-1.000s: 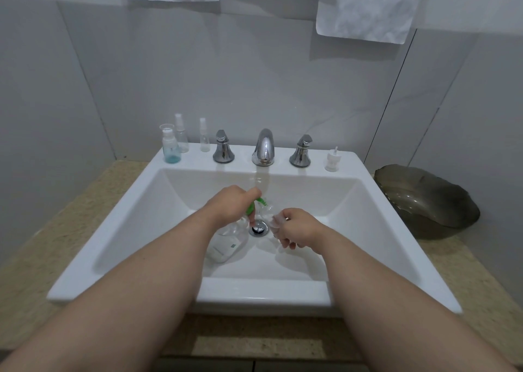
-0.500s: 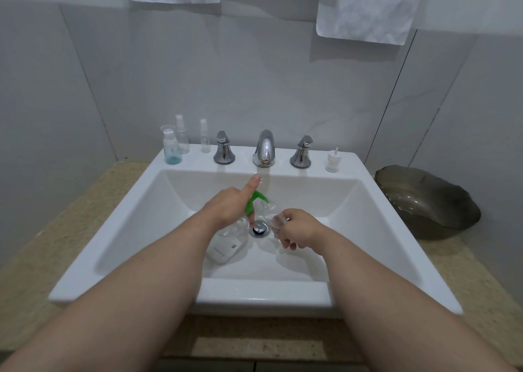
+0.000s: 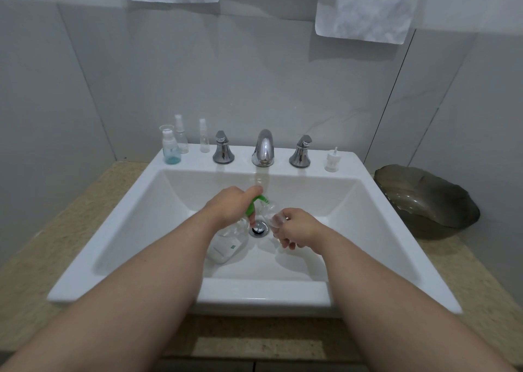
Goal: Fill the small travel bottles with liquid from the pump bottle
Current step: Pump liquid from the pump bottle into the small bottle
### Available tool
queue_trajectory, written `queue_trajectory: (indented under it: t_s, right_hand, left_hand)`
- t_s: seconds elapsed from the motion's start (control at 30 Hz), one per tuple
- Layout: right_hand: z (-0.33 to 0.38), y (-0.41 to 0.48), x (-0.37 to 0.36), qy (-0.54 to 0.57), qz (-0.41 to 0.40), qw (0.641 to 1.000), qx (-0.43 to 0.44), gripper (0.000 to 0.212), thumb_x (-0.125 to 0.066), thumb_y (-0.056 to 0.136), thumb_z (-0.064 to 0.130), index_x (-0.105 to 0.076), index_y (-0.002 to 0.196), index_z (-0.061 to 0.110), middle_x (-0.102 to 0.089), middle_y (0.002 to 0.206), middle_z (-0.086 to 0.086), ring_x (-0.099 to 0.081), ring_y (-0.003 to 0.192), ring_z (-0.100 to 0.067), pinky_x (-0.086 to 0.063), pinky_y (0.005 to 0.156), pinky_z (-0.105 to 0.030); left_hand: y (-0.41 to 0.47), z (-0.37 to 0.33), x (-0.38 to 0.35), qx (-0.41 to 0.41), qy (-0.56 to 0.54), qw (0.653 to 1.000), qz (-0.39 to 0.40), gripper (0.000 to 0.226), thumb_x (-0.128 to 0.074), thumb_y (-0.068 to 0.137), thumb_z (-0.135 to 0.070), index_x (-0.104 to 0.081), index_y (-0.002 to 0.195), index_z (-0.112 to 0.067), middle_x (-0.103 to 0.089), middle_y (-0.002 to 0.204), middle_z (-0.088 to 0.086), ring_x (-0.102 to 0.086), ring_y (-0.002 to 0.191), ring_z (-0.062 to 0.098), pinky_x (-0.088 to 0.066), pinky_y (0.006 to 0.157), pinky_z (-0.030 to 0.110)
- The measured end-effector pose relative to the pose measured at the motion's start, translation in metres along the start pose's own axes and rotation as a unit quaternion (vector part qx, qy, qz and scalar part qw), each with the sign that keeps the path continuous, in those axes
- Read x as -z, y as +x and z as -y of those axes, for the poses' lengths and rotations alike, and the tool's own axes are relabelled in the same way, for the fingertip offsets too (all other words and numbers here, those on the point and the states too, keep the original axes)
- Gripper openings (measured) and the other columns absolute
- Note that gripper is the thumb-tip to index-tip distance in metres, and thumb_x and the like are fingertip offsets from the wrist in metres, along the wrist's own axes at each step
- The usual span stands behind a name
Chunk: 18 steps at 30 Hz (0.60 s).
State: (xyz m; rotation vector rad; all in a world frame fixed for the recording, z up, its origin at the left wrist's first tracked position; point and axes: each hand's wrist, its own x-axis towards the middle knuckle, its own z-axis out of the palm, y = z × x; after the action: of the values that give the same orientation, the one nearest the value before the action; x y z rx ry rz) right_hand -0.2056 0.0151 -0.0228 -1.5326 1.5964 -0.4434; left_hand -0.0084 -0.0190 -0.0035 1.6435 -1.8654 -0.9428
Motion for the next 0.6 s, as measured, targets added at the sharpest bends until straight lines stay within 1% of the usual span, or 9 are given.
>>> queue_trajectory:
  t_s: [0.13,0.23,0.3,0.37,0.43,0.5,0.6]
  right_hand:
    - [0.0011,-0.0016,0.0,-0.005,-0.001,1.0,0.001,0.007,-0.059,0.086,0.021,-0.058,0.092,0.018,-0.066,0.063,-0.001,-0.057,0.059,-0.019,-0.034,0.053,-0.027]
    - [0.0023,-0.0034,0.0003,-0.01,-0.001,1.0,-0.001,0.005,-0.06,0.085,0.02,-0.056,0.089,0.019,-0.065,0.061,0.0,-0.054,0.056,-0.018,-0.032,0.051,-0.026]
    - [0.003,-0.0043,0.0002,-0.007,0.001,1.0,0.0,0.007,-0.061,0.085,0.023,-0.055,0.087,0.02,-0.065,0.06,0.0,-0.054,0.056,-0.019,-0.033,0.052,-0.027]
    - [0.0029,-0.0047,0.0006,-0.006,0.001,1.0,0.0,0.008,-0.061,0.085,0.025,-0.056,0.087,0.02,-0.065,0.06,0.0,-0.054,0.056,-0.019,-0.033,0.053,-0.028]
    - [0.0026,-0.0046,0.0013,-0.002,0.0,1.0,0.001,0.009,-0.06,0.085,0.025,-0.057,0.089,0.018,-0.065,0.061,0.0,-0.054,0.057,-0.019,-0.033,0.053,-0.028]
    - [0.0029,-0.0044,0.001,0.005,0.0,1.0,0.002,0.007,-0.059,0.086,0.022,-0.058,0.092,0.017,-0.065,0.062,-0.001,-0.055,0.059,-0.02,-0.033,0.053,-0.027]
    - [0.0026,-0.0039,0.0003,0.009,-0.002,1.0,-0.003,0.005,-0.057,0.09,0.021,-0.058,0.094,0.018,-0.065,0.063,-0.001,-0.056,0.06,-0.021,-0.032,0.052,-0.027]
  left_hand:
    - [0.002,0.0009,-0.0003,-0.004,0.014,1.0,0.004,0.07,-0.034,0.078,-0.068,-0.076,0.057,-0.015,-0.075,0.071,0.001,-0.06,0.077,0.025,-0.054,0.095,0.048]
    - [0.0032,0.001,0.0001,-0.006,0.025,1.0,0.014,0.065,-0.034,0.08,-0.06,-0.077,0.057,-0.016,-0.076,0.076,0.004,-0.056,0.075,0.025,-0.055,0.093,0.049]
    - [0.0031,0.0008,0.0001,-0.006,0.029,0.999,0.019,0.064,-0.034,0.081,-0.058,-0.077,0.057,-0.017,-0.076,0.076,0.005,-0.055,0.075,0.026,-0.055,0.094,0.05]
    - [0.0016,0.0,-0.0004,-0.007,0.034,0.999,0.015,0.066,-0.035,0.082,-0.063,-0.076,0.056,-0.018,-0.075,0.075,0.002,-0.058,0.076,0.024,-0.054,0.095,0.049]
    - [-0.0004,-0.0008,-0.0001,-0.011,0.035,0.999,0.008,0.078,-0.031,0.081,-0.079,-0.077,0.057,-0.02,-0.074,0.08,0.001,-0.063,0.081,0.023,-0.051,0.097,0.046]
    - [-0.0033,-0.0013,0.0023,-0.008,0.033,0.999,0.001,0.092,-0.023,0.076,-0.093,-0.077,0.058,-0.021,-0.073,0.085,0.003,-0.065,0.086,0.025,-0.05,0.097,0.043]
    - [-0.0053,-0.0019,0.0049,-0.005,0.037,0.999,-0.003,0.102,-0.015,0.076,-0.098,-0.078,0.059,-0.02,-0.068,0.085,0.004,-0.064,0.086,0.025,-0.049,0.1,0.045]
